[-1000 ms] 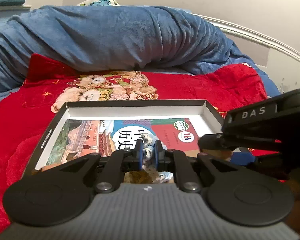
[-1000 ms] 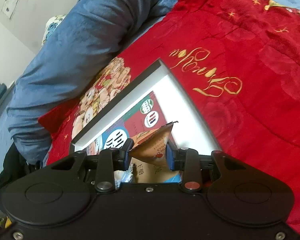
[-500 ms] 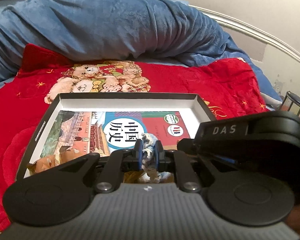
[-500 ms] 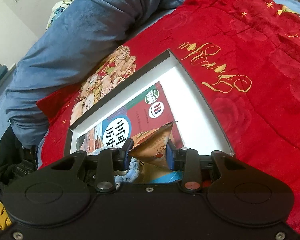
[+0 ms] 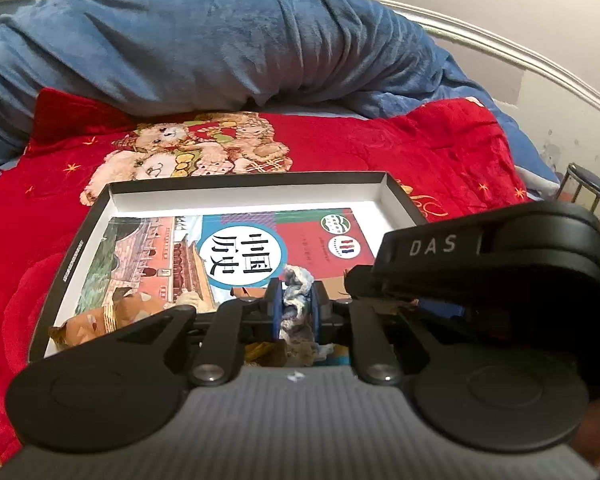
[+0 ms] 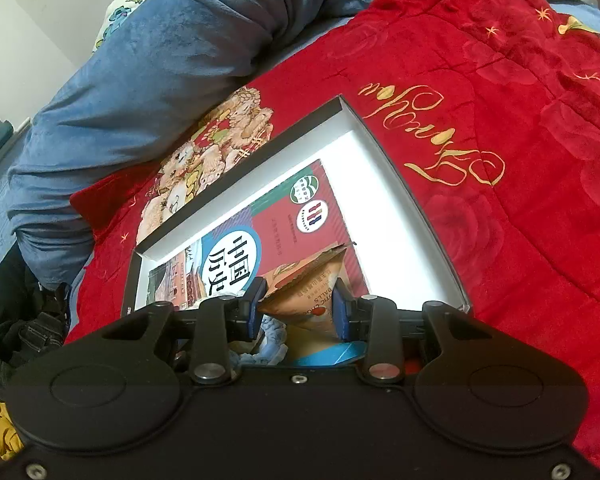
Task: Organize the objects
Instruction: 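Carry the blue tie and brown packet over the lid and lower them, then open both grippers to release the tie and packet into the lid, then grasp the black-and-white knitted tie with the left gripper while the right grasps a cream tie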
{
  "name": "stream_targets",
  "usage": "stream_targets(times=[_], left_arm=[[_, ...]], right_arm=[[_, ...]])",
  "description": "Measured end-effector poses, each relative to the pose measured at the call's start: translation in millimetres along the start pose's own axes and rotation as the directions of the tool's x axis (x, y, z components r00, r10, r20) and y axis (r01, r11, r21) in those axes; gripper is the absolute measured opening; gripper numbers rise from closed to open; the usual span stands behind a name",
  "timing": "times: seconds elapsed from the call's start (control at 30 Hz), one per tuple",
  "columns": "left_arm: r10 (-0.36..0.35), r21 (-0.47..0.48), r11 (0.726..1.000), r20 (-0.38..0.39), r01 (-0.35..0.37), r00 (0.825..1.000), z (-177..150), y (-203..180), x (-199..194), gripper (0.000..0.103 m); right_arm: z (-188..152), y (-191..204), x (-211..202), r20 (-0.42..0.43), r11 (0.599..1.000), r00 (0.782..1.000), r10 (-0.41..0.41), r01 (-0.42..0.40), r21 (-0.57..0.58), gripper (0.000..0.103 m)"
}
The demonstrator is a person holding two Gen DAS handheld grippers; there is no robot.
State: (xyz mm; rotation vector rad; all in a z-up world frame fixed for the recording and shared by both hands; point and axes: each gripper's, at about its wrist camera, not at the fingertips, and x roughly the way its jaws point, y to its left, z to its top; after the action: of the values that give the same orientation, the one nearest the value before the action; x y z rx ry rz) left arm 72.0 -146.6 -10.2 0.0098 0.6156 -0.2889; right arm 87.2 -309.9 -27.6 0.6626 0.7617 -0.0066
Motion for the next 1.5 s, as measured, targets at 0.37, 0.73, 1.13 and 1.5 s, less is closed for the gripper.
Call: stream_targets(times=[0.37,0.73,1.13,1.5], left_arm=[[-0.033,-0.021,0.999,-0.010,0.033,0.999,0,4,-2,0.037],[-0.043,-0.012,0.999,0.035,0.044,0.998,-2,13,-31,0.073],[0.054,-0.028,0.998,0.246,-0.048,0.968,56,62,-107,0.087],[0.092,0.084,0.990,0.243,-0.116,0.966,31,77,-163,0.087]], right_arm=[[-1,0,1,-0.027,1.000,0.999,0.022,-0.022,0.009,0.034],[0,-1,-8,-0.016,0.997,0.997,0.077,-0.076,0.026,0.057],[2,22,-70,0.155,0.975,0.964,0.217,-0.206,-0.084,0.086],[-29,40,-108,0.160,0.973,0.967,0.200,-0.177,-0.148,0.086]])
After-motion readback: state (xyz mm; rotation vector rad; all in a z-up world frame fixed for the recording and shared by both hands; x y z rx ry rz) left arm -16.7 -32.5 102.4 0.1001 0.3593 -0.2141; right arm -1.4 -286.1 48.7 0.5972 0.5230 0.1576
